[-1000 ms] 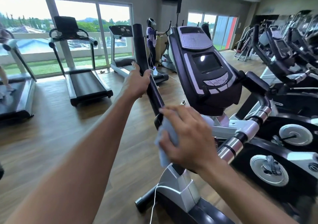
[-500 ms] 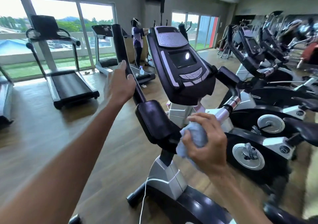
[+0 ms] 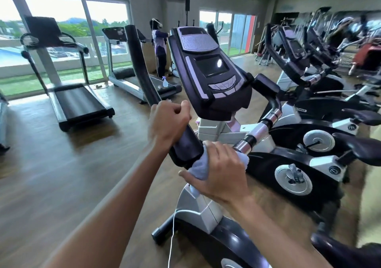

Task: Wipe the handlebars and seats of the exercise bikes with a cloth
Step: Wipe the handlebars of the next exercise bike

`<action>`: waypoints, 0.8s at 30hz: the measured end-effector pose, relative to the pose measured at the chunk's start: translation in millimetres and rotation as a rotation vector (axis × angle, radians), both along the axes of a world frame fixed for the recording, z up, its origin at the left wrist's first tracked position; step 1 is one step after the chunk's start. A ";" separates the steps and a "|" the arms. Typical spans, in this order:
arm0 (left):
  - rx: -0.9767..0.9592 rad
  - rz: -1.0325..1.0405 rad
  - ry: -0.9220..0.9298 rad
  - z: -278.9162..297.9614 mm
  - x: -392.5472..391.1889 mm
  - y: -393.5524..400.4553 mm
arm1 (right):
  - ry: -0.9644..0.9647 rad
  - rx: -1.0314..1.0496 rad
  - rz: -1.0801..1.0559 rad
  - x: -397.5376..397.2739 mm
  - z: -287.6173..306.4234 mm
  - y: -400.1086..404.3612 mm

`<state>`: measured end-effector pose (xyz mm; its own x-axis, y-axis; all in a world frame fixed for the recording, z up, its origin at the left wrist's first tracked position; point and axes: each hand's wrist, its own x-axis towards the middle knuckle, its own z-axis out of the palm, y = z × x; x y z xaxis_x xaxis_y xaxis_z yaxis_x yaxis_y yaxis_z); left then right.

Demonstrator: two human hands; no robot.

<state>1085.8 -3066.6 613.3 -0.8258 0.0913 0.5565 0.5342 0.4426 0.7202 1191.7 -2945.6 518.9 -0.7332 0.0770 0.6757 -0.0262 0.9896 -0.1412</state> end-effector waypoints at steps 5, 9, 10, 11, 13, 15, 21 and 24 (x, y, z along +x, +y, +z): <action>-0.021 0.040 -0.009 4.1 6.5 3.1 | -0.225 0.077 0.125 -8.9 37.4 19.0; -0.039 0.045 -0.019 5.1 10.2 2.3 | -0.267 0.040 0.103 -11.0 36.8 17.8; -0.036 0.047 -0.019 4.5 10.4 2.5 | -0.128 0.011 0.098 -5.4 23.1 14.3; -0.031 0.055 -0.016 4.1 10.3 2.5 | -0.005 -0.019 0.099 1.1 8.9 10.2; -0.033 0.064 -0.017 3.8 10.9 2.8 | 0.133 -0.033 0.066 13.0 -13.5 5.6; -0.037 0.084 -0.023 3.7 11.1 4.9 | 0.192 -0.014 0.059 16.4 -19.1 4.5; -0.041 0.112 -0.039 5.4 10.9 7.3 | 0.277 -0.029 0.098 3.5 -12.6 -1.9; -0.030 0.058 -0.047 5.4 12.2 5.7 | 0.222 0.132 0.288 -3.5 -6.1 43.1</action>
